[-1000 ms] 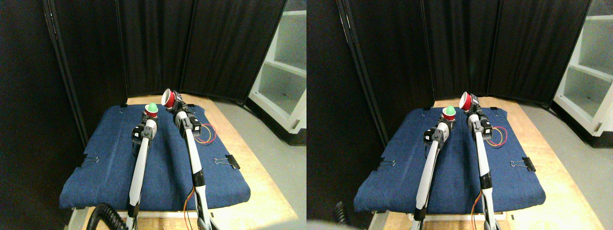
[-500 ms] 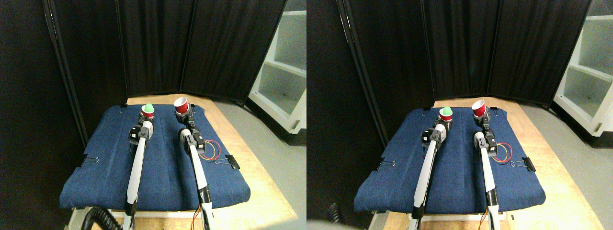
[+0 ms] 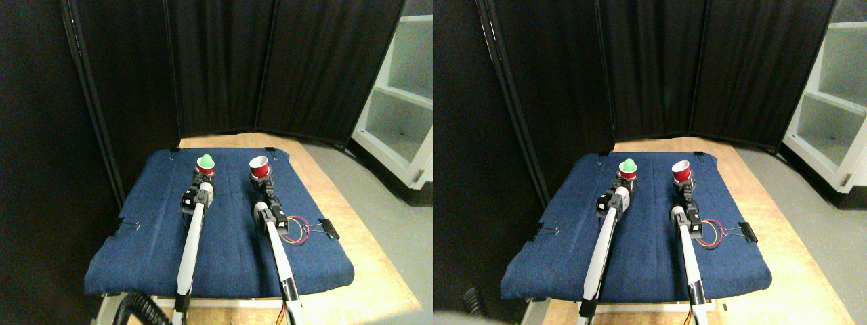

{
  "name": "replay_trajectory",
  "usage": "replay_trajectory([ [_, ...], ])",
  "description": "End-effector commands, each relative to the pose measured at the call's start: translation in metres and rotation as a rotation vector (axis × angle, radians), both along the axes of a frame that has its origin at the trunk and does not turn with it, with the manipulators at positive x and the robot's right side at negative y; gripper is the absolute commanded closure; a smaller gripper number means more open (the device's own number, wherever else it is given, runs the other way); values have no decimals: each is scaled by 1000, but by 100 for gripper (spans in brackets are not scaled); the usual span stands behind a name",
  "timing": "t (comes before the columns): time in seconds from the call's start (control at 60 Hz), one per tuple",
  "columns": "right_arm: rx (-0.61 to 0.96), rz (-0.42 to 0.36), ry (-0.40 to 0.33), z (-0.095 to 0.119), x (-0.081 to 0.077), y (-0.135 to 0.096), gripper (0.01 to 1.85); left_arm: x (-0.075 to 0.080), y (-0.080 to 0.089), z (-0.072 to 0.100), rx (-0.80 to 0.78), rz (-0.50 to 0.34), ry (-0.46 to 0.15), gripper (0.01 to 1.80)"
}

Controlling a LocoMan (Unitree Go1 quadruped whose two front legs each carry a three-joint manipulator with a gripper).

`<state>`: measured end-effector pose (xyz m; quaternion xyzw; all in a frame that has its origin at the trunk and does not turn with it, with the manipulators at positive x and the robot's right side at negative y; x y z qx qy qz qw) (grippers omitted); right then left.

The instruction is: Pour (bimanual)

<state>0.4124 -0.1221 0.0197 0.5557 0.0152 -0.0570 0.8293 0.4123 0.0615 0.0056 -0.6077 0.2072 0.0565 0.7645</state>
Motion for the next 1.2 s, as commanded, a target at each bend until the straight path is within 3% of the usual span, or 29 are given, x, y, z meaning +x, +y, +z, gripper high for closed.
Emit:
replay_trajectory([
  [0.017,6,21,-20,0,3,7,140,1,3,0,-2,24,-38,148],
  [0.267,7,7,20,-13,6,8,140,-6,17,-20,7,59,-19,148],
  [0.783,78,-15,31,-31,12,3,140,-8,29,-48,21,112,-11,148],
  [1.2,103,-49,61,-40,3,-10,139,-4,33,-62,27,171,-17,148],
])
